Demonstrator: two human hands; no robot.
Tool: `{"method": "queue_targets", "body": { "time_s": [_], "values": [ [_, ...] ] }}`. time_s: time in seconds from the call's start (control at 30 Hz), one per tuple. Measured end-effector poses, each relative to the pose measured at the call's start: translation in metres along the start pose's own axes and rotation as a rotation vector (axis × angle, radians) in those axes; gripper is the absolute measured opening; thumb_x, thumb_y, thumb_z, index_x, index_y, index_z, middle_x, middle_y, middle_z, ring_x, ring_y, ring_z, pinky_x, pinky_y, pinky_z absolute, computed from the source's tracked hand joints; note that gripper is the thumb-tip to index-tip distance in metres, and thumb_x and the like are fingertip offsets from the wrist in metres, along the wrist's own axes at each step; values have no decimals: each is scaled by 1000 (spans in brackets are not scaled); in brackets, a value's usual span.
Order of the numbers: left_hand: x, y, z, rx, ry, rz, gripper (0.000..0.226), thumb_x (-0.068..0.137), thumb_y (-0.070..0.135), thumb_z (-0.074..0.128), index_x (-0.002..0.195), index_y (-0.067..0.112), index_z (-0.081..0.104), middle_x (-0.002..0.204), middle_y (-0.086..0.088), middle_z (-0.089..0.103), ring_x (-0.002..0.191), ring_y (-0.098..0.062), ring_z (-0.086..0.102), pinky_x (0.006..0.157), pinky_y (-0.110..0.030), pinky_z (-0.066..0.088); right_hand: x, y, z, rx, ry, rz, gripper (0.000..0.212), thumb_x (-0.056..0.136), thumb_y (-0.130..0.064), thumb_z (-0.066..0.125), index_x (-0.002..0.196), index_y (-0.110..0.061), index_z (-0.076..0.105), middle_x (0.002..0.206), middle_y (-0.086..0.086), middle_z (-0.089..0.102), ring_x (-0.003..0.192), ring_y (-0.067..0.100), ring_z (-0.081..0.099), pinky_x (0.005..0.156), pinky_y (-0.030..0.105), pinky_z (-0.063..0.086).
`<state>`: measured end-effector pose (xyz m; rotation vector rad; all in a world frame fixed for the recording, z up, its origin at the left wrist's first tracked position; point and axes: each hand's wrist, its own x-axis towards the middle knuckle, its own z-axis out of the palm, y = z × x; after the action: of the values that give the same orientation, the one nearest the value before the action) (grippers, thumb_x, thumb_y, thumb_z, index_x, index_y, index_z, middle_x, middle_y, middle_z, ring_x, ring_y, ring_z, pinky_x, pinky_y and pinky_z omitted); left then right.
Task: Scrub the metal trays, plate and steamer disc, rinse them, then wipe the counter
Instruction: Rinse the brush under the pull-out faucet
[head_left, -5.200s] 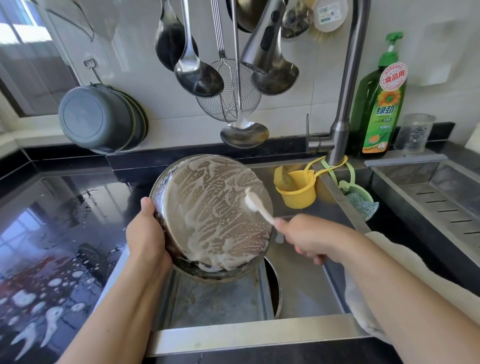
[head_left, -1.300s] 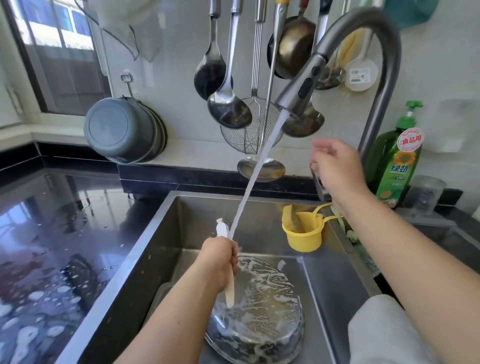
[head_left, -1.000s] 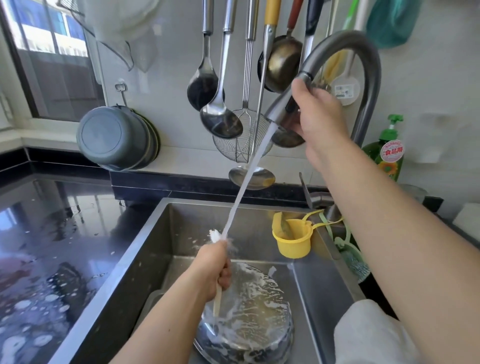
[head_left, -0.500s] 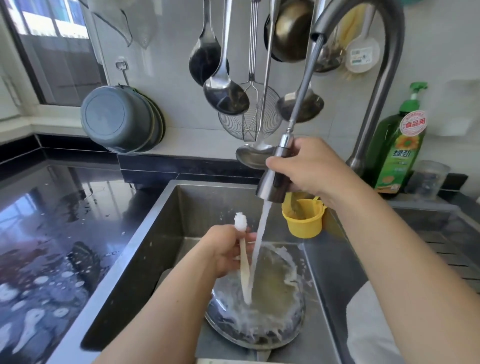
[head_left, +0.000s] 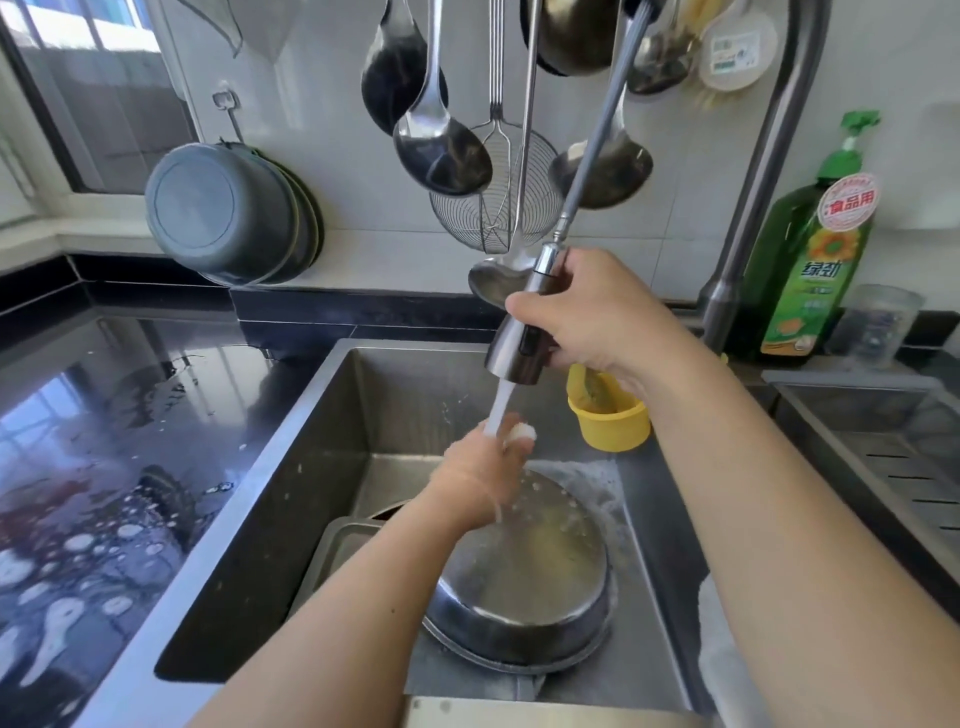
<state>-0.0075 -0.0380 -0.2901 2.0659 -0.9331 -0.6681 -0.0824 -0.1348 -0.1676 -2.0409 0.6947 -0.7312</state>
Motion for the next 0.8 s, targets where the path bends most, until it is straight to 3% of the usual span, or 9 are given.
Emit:
{"method": "queue_targets", "body": {
  "time_s": [0.07, 0.13, 0.17, 0.27, 0.4, 0.57, 0.63, 0.7, 0.8],
  "values": [
    [-2, -2, -2, -24, -23, 10, 23, 108, 30, 45, 113, 15, 63, 98, -9, 67, 83, -28, 66, 74, -35, 55, 2, 5, -1, -104, 49, -23, 15, 82, -32, 74, 88, -25, 63, 91, 1, 71, 87, 26, 71, 77, 49, 62],
    [-3, -5, -3, -176, -50, -17, 11, 106, 17, 53, 99, 22, 60, 89, -12, 72, 67, -21, 67, 61, -33, 56, 4, 10, -5, -144, 72, -21, 15, 83, -32, 74, 86, -26, 61, 90, 0, 70, 87, 27, 70, 78, 49, 62],
    [-4, -6, -5, -216, -64, -27, 18, 103, 8, 56, 96, 25, 58, 89, -12, 73, 67, -21, 69, 62, -32, 57, 5, 12, -8, -155, 74, -18, 16, 82, -33, 74, 85, -26, 60, 90, 0, 70, 87, 28, 70, 78, 49, 62],
    [-1, -9, -5, -345, -81, -59, 26, 94, -9, 60, 106, 13, 62, 90, -13, 73, 77, -25, 72, 73, -37, 61, 7, 16, -13, -201, 79, -11, 18, 83, -34, 74, 90, -25, 61, 92, 0, 69, 88, 28, 69, 79, 49, 61],
    [1, -9, -7, -567, -136, -68, 38, 87, -19, 62, 116, 5, 63, 106, -20, 73, 81, -26, 74, 72, -33, 60, 9, 18, -12, -140, 58, -8, 19, 82, -34, 75, 90, -25, 61, 92, 2, 70, 90, 28, 70, 80, 49, 62],
    [3, -10, -8, -625, -183, -99, 40, 87, -21, 58, 118, 2, 69, 91, -13, 69, 74, -22, 70, 69, -31, 61, 10, 15, -13, -116, 8, 22, 27, 70, -40, 74, 88, -24, 62, 92, 6, 71, 90, 31, 72, 77, 51, 62],
    [3, -9, -7, -647, -189, -111, 29, 89, -16, 59, 109, 2, 69, 78, -10, 62, 62, -19, 60, 60, -32, 55, 10, 15, -13, -91, -3, 25, 28, 67, -40, 73, 87, -24, 62, 91, 6, 71, 90, 32, 72, 76, 52, 63],
    [2, -7, -4, -634, -165, -90, 12, 97, -1, 58, 92, 8, 62, 67, -5, 49, 49, -12, 42, 46, -25, 34, 11, 17, -13, -114, 5, 2, 21, 74, -37, 74, 86, -25, 61, 90, 4, 70, 89, 30, 72, 78, 51, 62],
    [-1, 3, -5, -536, -72, -169, 26, 104, 31, 49, 90, 12, 60, 60, 0, 40, 46, -12, 28, 45, -24, 22, 12, 18, -11, -113, 8, -9, 19, 76, -37, 73, 86, -25, 61, 91, 3, 70, 90, 30, 71, 79, 51, 62]
  ]
}}
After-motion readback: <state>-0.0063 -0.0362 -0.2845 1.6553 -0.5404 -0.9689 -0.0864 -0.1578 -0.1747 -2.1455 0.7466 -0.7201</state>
